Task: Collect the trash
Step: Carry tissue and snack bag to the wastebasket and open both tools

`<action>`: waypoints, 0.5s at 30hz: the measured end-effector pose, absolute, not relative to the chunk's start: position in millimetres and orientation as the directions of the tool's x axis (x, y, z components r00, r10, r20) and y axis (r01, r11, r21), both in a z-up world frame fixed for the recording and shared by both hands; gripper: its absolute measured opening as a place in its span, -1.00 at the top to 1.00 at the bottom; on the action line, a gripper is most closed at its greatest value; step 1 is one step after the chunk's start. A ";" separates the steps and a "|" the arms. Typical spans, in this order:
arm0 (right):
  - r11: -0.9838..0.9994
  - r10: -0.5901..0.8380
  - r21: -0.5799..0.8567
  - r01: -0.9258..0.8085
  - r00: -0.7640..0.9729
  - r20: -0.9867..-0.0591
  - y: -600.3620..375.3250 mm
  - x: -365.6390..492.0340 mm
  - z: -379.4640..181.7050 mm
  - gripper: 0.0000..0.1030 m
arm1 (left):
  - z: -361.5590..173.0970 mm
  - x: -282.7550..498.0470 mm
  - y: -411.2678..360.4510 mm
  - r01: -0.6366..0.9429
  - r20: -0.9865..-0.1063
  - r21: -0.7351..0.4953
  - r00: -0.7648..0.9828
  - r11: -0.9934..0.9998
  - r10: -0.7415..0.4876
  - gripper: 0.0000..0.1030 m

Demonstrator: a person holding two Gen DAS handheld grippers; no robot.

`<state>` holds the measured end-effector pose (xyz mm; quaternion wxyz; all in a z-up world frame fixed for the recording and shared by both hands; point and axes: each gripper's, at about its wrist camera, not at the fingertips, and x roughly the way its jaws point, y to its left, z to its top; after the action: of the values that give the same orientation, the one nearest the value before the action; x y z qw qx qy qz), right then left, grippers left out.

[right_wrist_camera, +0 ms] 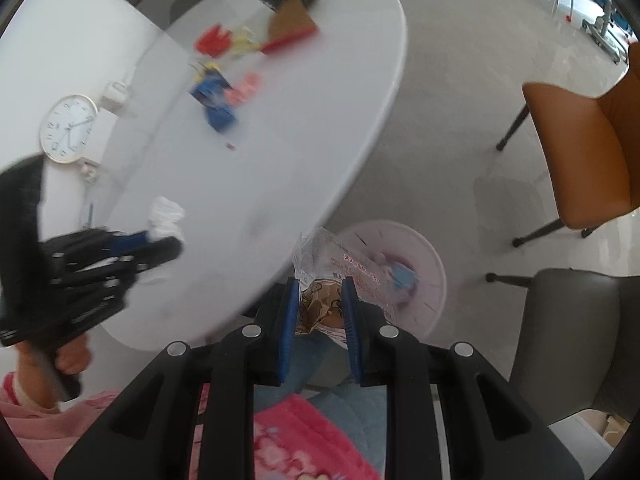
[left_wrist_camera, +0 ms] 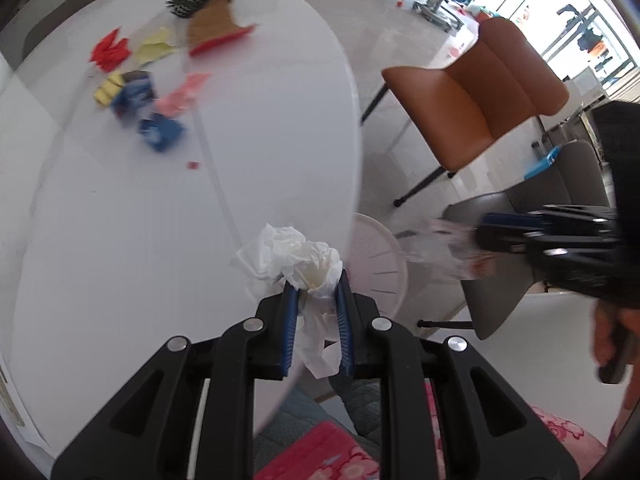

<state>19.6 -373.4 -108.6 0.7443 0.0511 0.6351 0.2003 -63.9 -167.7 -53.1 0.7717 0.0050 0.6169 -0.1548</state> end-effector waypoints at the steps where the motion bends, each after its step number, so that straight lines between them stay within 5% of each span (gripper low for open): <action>1: 0.913 0.357 0.325 -0.246 0.099 -0.929 -375.9 20.3 -123.9 0.56 | -54.4 -65.8 -176.1 0.247 -0.954 -0.186 0.186 0.951 -0.235 0.65; 9: 0.891 0.338 0.308 -0.334 0.033 -0.941 -364.2 21.2 -212.3 0.47 | -68.9 -84.3 -225.5 0.261 -0.967 -0.149 0.161 0.954 -0.196 0.65; 12: 0.887 0.321 0.292 -0.358 0.025 -0.947 -359.3 17.4 -221.3 -0.12 | -74.9 -86.5 -232.4 0.263 -0.972 -0.136 0.152 0.955 -0.181 0.64; 15: 0.887 0.310 0.267 -0.376 0.058 -0.949 -363.5 12.3 -210.0 -0.44 | -81.0 -88.1 -238.4 0.261 -0.975 -0.129 0.142 0.957 -0.171 0.64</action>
<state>12.3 -363.5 -210.0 0.7267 -0.0255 0.6445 0.2362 -88.1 -238.4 -81.0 0.7549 0.0356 0.6390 -0.1431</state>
